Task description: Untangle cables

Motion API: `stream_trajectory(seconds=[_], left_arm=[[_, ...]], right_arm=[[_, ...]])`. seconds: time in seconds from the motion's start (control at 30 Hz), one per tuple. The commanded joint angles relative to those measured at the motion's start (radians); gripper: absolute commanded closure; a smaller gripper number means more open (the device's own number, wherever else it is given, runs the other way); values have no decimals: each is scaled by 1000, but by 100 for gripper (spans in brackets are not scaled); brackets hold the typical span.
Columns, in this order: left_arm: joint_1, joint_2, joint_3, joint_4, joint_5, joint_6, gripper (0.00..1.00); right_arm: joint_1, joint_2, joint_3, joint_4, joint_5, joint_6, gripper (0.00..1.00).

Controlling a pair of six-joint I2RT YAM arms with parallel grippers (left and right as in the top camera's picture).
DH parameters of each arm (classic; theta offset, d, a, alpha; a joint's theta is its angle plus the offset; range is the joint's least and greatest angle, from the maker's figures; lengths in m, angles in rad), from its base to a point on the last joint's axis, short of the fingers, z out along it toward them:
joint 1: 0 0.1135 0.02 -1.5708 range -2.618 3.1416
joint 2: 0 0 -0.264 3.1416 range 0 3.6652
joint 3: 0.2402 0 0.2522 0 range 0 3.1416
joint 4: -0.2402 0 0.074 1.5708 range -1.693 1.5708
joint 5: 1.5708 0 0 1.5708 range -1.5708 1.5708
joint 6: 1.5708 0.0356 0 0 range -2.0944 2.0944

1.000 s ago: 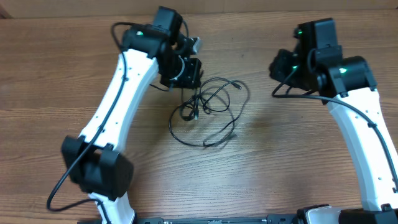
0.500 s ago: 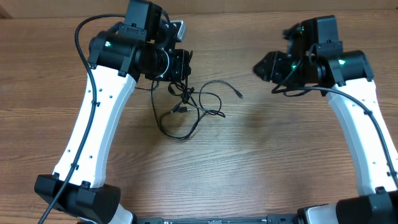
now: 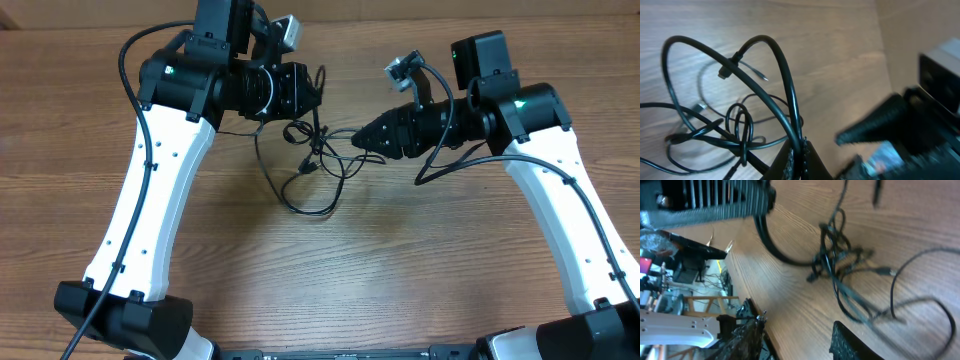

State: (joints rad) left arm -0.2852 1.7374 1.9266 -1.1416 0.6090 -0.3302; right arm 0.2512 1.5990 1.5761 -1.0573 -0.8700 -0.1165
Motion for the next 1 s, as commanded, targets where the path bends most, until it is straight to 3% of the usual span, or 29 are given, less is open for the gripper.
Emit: stream_trajectory(seconds=[0.0, 0.17, 0.33, 0.43, 0.57, 0.77, 0.97], left_arm=[[10, -44, 8, -17, 98, 31, 96], [10, -46, 8, 11, 153, -40, 96], [10, -59, 8, 36, 314, 26, 96], [10, -70, 8, 14, 327, 64, 96], [10, -85, 8, -19, 327, 72, 96], [10, -125, 8, -16, 335, 72, 96], [10, -161, 8, -13, 323, 73, 96]], right_arm=[[-3, 1, -7, 29, 16, 32, 56], [25, 2, -7, 24, 23, 94, 51], [64, 2, -7, 39, 205, 146, 44], [64, 2, -7, 72, 332, 250, 45], [61, 7, -7, 120, 388, 246, 42], [70, 77, -7, 106, 327, 246, 43], [86, 144, -7, 109, 241, 243, 53]])
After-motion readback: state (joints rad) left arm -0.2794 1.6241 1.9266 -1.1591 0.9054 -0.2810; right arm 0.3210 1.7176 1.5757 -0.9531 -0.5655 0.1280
